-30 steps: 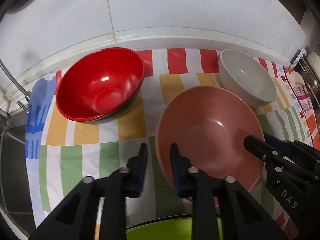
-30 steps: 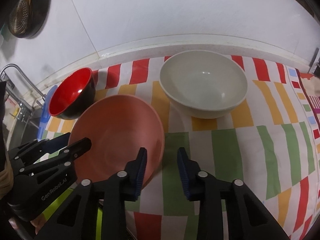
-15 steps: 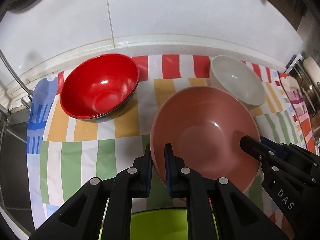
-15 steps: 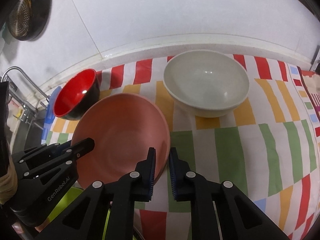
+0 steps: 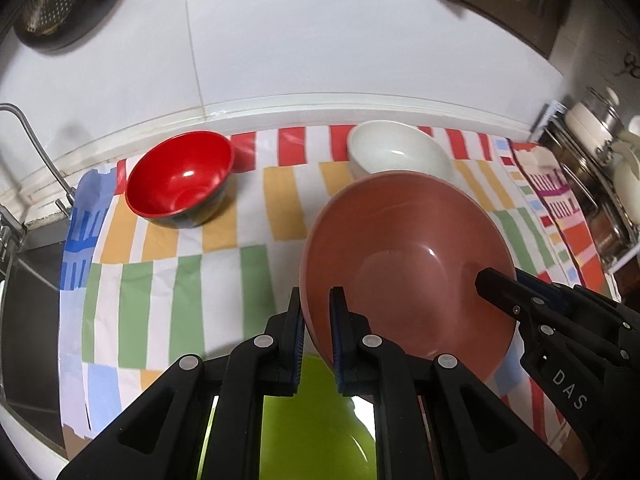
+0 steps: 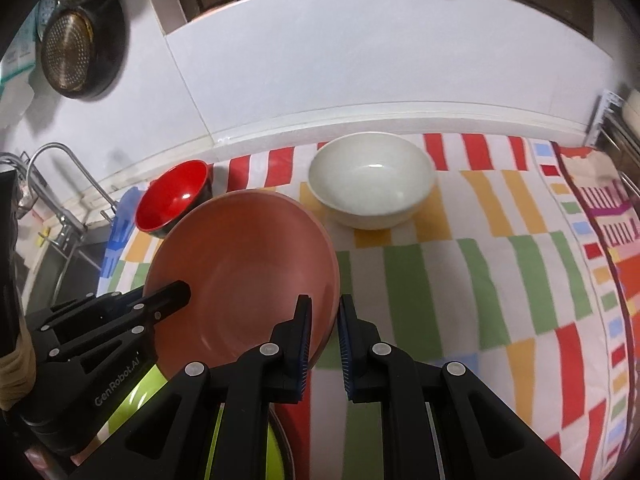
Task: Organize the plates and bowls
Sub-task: 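Lift the pink bowl with both grippers and carry it toward the plate stack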
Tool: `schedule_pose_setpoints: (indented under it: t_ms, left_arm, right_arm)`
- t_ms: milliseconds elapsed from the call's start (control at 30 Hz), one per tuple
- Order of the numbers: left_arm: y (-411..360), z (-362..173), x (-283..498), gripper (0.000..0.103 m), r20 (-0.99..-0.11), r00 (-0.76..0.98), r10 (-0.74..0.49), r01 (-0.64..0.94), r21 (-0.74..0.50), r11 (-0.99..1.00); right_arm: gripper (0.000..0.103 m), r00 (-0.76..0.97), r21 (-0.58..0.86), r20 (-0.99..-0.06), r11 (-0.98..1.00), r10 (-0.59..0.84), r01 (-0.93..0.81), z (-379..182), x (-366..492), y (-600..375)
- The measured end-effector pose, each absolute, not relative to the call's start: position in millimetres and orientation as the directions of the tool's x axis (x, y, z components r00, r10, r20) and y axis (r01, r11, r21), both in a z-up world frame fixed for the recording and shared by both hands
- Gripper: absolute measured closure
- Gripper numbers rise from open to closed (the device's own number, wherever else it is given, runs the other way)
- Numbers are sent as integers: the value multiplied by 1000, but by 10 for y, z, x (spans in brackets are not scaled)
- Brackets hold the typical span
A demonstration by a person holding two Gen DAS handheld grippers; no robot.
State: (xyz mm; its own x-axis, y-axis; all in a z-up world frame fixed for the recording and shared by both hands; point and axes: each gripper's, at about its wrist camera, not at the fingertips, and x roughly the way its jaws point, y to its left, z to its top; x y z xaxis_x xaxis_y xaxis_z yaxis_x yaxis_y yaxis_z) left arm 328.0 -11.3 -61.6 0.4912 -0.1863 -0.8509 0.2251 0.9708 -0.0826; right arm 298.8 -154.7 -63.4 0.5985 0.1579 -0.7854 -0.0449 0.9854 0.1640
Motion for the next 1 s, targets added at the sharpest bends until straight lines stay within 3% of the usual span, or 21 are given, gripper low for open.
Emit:
schedule_pose_setpoints:
  t_ms: [1000]
  left_arm:
    - [-1121, -939, 2460, 88, -897, 367, -246, 390, -92, 916]
  right_arm:
    - [88, 566, 134, -824, 981, 31, 141, -836, 1959, -2426]
